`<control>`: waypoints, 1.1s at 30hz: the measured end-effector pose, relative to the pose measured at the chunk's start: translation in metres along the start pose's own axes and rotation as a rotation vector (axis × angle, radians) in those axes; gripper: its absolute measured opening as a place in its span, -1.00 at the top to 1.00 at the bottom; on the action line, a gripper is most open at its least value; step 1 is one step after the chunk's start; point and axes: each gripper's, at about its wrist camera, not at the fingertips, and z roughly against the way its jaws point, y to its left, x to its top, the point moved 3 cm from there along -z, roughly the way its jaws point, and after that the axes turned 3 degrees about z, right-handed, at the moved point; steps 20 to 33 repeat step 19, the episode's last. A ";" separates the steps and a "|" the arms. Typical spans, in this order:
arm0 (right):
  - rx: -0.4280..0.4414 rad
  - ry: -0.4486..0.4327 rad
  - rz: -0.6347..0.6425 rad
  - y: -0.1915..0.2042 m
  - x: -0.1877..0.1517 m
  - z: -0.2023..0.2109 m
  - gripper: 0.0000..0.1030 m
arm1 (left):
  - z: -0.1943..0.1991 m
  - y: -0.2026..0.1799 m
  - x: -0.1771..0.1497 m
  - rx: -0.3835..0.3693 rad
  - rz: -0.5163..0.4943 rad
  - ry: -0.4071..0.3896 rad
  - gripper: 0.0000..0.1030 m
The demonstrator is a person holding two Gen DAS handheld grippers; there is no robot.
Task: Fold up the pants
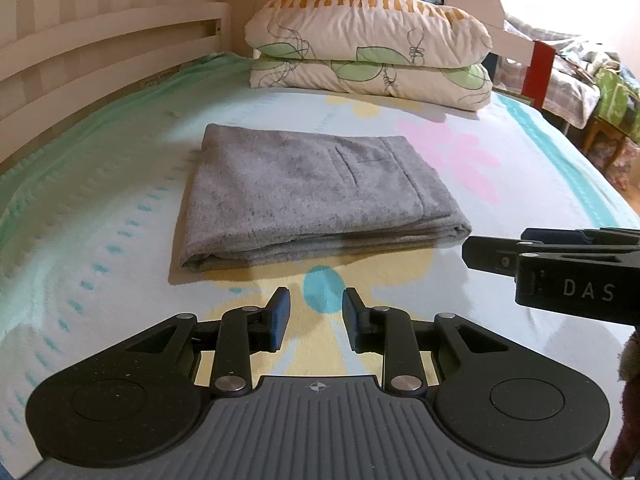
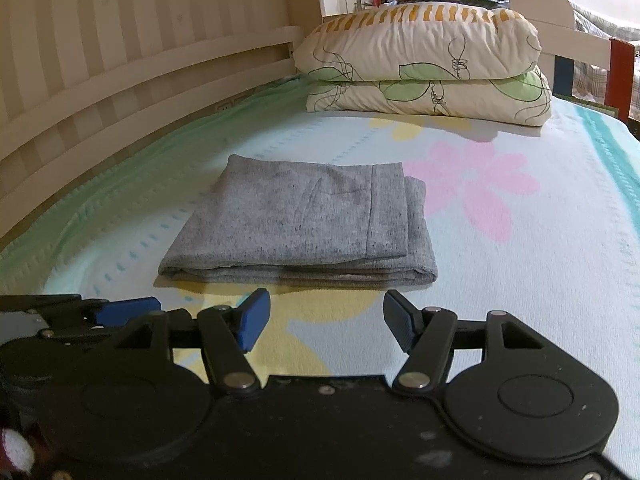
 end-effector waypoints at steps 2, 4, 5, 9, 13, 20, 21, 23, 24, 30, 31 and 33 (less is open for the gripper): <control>-0.001 0.001 0.000 0.000 0.000 0.000 -0.29 | -0.001 0.000 0.000 -0.008 0.008 0.009 0.46; -0.001 0.003 0.002 -0.001 0.000 -0.001 -0.29 | -0.002 0.000 0.000 -0.006 0.012 0.010 0.46; -0.001 0.004 0.003 -0.001 0.000 -0.001 -0.29 | -0.002 0.001 0.000 0.001 0.012 0.008 0.46; -0.001 0.008 0.009 0.000 0.000 -0.002 -0.30 | -0.003 0.001 -0.001 0.006 0.016 0.003 0.42; -0.004 0.013 0.014 0.002 0.000 -0.004 -0.30 | -0.003 0.002 -0.001 0.010 0.028 -0.001 0.36; -0.002 0.021 0.025 0.002 -0.001 -0.005 -0.30 | -0.008 0.004 -0.001 0.000 0.032 0.034 0.36; -0.002 0.021 0.025 0.002 -0.001 -0.005 -0.30 | -0.008 0.004 -0.001 0.000 0.032 0.034 0.36; -0.002 0.021 0.025 0.002 -0.001 -0.005 -0.30 | -0.008 0.004 -0.001 0.000 0.032 0.034 0.36; -0.002 0.021 0.025 0.002 -0.001 -0.005 -0.30 | -0.008 0.004 -0.001 0.000 0.032 0.034 0.36; -0.002 0.021 0.025 0.002 -0.001 -0.005 -0.30 | -0.008 0.004 -0.001 0.000 0.032 0.034 0.36; -0.002 0.021 0.025 0.002 -0.001 -0.005 -0.30 | -0.008 0.004 -0.001 0.000 0.032 0.034 0.36; -0.002 0.021 0.025 0.002 -0.001 -0.005 -0.30 | -0.008 0.004 -0.001 0.000 0.032 0.034 0.36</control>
